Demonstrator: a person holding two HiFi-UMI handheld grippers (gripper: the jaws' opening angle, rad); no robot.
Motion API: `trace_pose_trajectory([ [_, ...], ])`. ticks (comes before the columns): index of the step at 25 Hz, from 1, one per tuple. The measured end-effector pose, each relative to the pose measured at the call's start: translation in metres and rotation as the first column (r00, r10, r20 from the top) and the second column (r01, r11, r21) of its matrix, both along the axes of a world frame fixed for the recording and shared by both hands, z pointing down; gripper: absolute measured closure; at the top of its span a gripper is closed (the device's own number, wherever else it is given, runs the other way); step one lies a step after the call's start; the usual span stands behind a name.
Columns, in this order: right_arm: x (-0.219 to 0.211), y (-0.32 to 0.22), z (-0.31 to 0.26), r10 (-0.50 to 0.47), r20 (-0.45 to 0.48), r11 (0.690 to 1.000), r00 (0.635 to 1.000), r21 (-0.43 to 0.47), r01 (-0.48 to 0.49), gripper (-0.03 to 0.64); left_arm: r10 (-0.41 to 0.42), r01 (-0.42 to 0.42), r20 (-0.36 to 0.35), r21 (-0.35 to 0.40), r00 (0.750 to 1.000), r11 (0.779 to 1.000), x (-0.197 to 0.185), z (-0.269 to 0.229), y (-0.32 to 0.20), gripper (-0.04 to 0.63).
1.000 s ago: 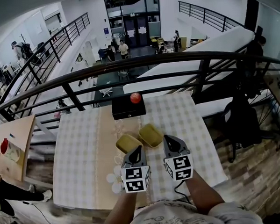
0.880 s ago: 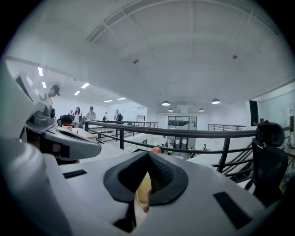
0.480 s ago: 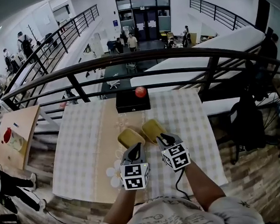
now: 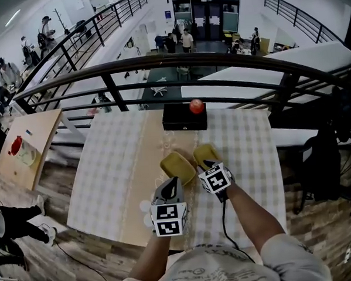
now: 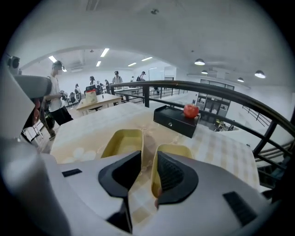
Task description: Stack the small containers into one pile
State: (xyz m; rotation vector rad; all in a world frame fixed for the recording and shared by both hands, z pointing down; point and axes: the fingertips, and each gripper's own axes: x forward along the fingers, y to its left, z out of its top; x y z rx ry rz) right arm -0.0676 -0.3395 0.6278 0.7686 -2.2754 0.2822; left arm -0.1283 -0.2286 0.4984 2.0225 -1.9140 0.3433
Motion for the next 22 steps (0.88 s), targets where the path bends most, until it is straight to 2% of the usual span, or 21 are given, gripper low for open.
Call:
trace_pose_trajectory([
  [11, -0.015, -0.019, 0.079, -0.083, -0.159, 0.989, 0.984, -0.135, 0.061, 0.517, -0.121, 0.119, -0.028, -0.07, 0.992, 0.99, -0.041, 0.031, 0.01, 0.592],
  [16, -0.015, -0.026, 0.098, -0.074, -0.216, 0.981, 0.974, -0.191, 0.032, 0.517, -0.15, 0.146, -0.032, -0.093, 0.988, 0.985, -0.051, 0.037, 0.014, 0.591],
  [20, -0.001, -0.026, 0.11, -0.069, -0.34, 0.981, 0.938, -0.195, 0.002, 0.526, -0.164, 0.161, -0.036, -0.094, 0.986, 0.983, -0.055, 0.038, 0.016, 0.592],
  [22, -0.008, -0.025, 0.108, -0.096, -0.34, 0.982, 0.935, -0.185, 0.033, 0.56, -0.168, 0.165, -0.034, -0.097, 0.985, 0.982, -0.056, 0.038, 0.017, 0.591],
])
